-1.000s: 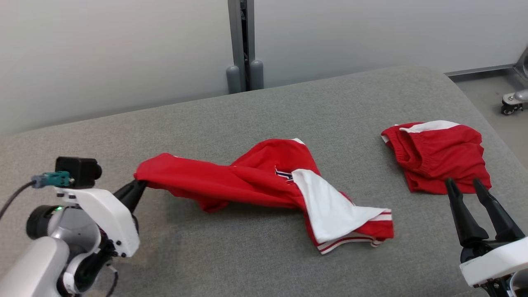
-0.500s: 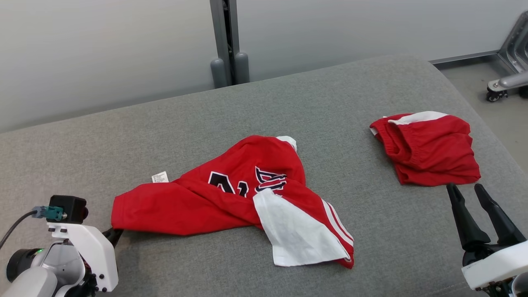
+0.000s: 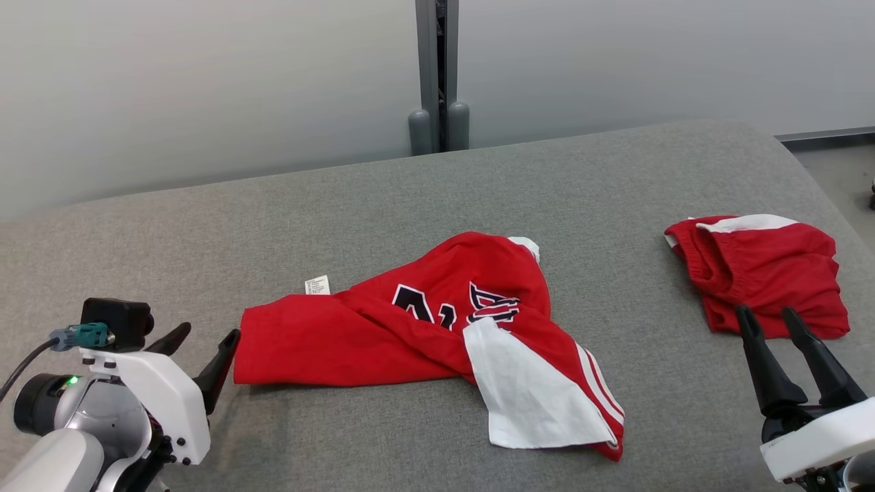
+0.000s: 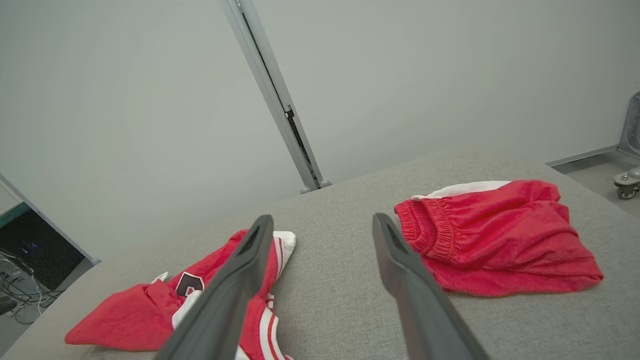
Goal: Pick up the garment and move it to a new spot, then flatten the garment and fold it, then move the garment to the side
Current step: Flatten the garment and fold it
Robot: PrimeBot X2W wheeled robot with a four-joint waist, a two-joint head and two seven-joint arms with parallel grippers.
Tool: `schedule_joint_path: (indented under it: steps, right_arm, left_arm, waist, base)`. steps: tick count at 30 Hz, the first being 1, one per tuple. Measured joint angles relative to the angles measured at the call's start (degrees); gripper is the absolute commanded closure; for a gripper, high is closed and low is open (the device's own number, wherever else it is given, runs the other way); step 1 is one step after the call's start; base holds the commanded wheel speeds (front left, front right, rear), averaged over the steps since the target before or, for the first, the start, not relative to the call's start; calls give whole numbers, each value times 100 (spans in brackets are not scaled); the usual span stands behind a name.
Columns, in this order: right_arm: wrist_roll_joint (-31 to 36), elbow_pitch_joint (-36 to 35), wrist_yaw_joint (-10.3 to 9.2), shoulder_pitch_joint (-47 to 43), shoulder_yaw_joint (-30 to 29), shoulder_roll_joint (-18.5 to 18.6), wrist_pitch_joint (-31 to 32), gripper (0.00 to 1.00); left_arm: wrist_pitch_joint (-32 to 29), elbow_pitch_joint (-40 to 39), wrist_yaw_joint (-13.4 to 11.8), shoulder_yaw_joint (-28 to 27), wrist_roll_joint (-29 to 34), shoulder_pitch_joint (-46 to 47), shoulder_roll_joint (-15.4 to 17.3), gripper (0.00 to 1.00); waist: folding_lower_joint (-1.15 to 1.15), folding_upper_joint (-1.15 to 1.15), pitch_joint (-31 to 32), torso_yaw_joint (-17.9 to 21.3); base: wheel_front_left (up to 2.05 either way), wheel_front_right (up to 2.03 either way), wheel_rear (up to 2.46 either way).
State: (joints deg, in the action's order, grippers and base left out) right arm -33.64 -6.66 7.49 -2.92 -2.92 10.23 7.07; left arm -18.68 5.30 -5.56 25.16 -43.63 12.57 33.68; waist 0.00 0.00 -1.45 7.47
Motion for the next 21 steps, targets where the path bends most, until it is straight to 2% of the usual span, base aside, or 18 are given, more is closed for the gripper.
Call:
schedule_joint_path:
  steps: [4,8,15,21]
  right_arm:
    - [0,-27,0,2,25,-1,8,0]
    - [1,-73,0,67,81,9,22,0]
    - [-11,-7,0,357,385,-44,-80,0]
    - [-81,151,0,660,719,-82,-261,0]
  left_arm:
    - [-171,-205,-38,42,0,21,23,0]
    - [-765,-112,54,149,-269,390,-56,0]
    - [-1672,800,405,142,-730,1523,-172,0]
    - [-2749,1519,533,144,-1176,2195,-92,0]
  waist:
    - [0,0,-12,-47]
    - [0,0,-137,-47]
    - [0,0,-468,156]
    - [0,0,-783,480]
  base:
    - [0,0,0]
    - [0,0,0]
    - [0,0,0]
    - [0,0,0]
